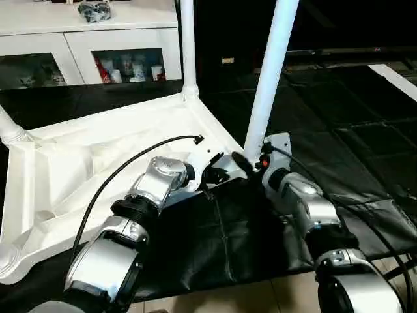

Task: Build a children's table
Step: Rotate leg to tighten

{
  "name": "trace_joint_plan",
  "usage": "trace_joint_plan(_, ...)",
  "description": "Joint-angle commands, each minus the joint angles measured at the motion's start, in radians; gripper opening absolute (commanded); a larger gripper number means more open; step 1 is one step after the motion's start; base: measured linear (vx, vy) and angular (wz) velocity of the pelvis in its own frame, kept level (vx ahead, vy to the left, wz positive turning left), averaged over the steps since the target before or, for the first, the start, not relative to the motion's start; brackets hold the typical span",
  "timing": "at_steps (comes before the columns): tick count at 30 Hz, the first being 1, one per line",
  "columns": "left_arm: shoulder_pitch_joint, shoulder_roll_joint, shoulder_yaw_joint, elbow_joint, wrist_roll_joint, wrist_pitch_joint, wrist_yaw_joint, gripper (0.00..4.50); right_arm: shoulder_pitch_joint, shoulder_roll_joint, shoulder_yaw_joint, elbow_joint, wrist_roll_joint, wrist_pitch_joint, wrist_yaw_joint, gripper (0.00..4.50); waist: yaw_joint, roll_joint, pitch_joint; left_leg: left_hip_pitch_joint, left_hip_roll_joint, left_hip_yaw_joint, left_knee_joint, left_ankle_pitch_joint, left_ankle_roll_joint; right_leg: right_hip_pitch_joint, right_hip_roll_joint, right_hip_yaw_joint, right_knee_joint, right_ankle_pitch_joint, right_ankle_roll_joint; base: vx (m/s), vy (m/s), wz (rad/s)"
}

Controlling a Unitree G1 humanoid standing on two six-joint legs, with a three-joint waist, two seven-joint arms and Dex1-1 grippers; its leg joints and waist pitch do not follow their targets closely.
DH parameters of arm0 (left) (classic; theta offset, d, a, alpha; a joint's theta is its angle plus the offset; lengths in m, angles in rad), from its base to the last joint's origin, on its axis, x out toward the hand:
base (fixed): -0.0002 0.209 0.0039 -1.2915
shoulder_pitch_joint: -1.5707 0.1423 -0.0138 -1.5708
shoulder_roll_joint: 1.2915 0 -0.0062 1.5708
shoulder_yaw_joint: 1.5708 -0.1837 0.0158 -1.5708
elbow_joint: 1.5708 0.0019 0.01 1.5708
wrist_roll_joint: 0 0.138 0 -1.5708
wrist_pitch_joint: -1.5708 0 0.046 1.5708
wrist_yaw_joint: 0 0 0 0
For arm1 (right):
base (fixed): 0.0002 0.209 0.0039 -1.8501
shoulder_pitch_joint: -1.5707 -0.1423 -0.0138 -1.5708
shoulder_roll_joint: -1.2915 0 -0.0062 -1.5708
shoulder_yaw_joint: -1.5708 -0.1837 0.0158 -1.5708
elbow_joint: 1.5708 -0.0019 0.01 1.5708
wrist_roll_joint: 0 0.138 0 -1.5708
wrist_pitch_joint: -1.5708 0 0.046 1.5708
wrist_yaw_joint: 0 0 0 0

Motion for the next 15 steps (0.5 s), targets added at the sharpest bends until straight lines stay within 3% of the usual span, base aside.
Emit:
trace_joint_plan(1, 0.001, -0.004, 0.006, -0.053, -0.032, -0.064, -0.023, 0.0, 0.03, 0.017, 0.089, -0.036, -0.006, 0.004, 0.109, 4.31, 0.007, -0.004, -0.071, -0.005, 0.032, -0.013, -0.058, -0.092, 0.104, 0.077, -0.078, 0.072, -0.075, -0.129, -0.174, 0.0, 0.0, 0.0)
trace_joint_plan(4, 0.043, 0.048, -0.02, -0.088, -0.03, -0.122, -0.128, 0.0, 0.09, -0.055, 0.096, -0.126, 0.016, -0.016, 0.219, 4.42, 0.01, -0.007, -0.068, -0.003, 0.031, -0.011, -0.058, -0.11, 0.11, 0.075, -0.077, 0.072, -0.083, -0.18, -0.154, 0.0, 0.0, 0.0)
trace_joint_plan(9, 0.085, 0.099, -0.036, -0.14, -0.046, -0.125, -0.219, 0.0, 0.127, -0.104, 0.078, -0.2, 0.058, -0.022, 0.312, 4.42, 0.014, -0.002, -0.067, -0.001, 0.035, -0.011, -0.061, -0.124, 0.1, 0.069, -0.078, 0.072, -0.088, -0.246, -0.133, 0.0, 0.0, 0.0)
trace_joint_plan(15, 0.186, 0.184, -0.046, -0.288, -0.082, -0.112, -0.329, 0.0, 0.195, -0.164, 0.112, -0.348, 0.121, 0.05, 0.449, 4.42, 0.015, -0.003, -0.069, -0.004, 0.039, -0.013, -0.061, -0.104, 0.108, 0.069, -0.076, 0.073, -0.077, -0.185, -0.142, 0.0, 0.0, 0.0)
